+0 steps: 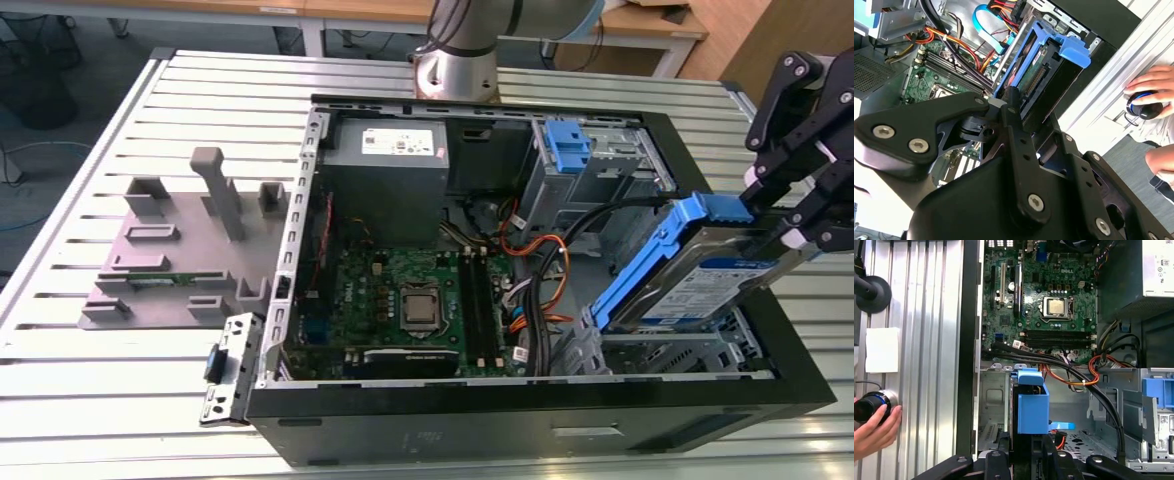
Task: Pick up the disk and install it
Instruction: 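Insert the disk into the insertion slot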
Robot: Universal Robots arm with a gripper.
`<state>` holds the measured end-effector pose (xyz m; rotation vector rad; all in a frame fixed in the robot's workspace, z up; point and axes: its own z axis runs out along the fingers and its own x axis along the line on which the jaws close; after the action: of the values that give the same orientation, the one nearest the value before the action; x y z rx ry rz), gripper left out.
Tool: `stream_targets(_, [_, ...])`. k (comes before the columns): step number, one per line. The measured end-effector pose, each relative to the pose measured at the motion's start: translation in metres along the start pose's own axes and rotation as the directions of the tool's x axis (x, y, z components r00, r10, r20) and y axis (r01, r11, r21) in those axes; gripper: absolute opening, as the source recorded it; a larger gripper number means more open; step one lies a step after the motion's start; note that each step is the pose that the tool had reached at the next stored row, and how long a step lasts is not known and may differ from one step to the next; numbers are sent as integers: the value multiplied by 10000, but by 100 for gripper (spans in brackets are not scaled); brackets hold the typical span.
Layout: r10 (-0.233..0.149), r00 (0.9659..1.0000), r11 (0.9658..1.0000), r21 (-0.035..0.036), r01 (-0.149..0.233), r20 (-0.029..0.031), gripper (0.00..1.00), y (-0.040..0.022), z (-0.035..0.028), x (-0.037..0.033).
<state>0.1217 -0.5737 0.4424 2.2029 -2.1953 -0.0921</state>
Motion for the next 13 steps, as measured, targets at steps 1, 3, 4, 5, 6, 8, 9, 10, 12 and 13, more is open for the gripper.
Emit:
stream_targets(1, [0,10000,10000,0,0,1,35,0,0,0])
stream_targets(3, [0,10000,10000,0,0,0,35,0,1,0])
stream_targets(4, [0,10000,10000,0,0,0,35,0,1,0])
stream_targets(5, [0,10000,10000,0,0,1,35,0,3,0])
stream_targets(6, [0,10000,10000,0,0,4,35,-1,9,0])
stream_targets(8, [0,10000,10000,0,0,2,35,-2,27,1])
stream_targets(9, [0,10000,10000,0,0,1,35,-3,38,1])
stream_targets(10, [0,10000,10000,0,0,2,35,-3,49,1])
stream_targets(12, [0,10000,10000,0,0,0,35,-4,69,1])
stream_targets(13, [0,10000,10000,0,0,0,35,-5,80,2])
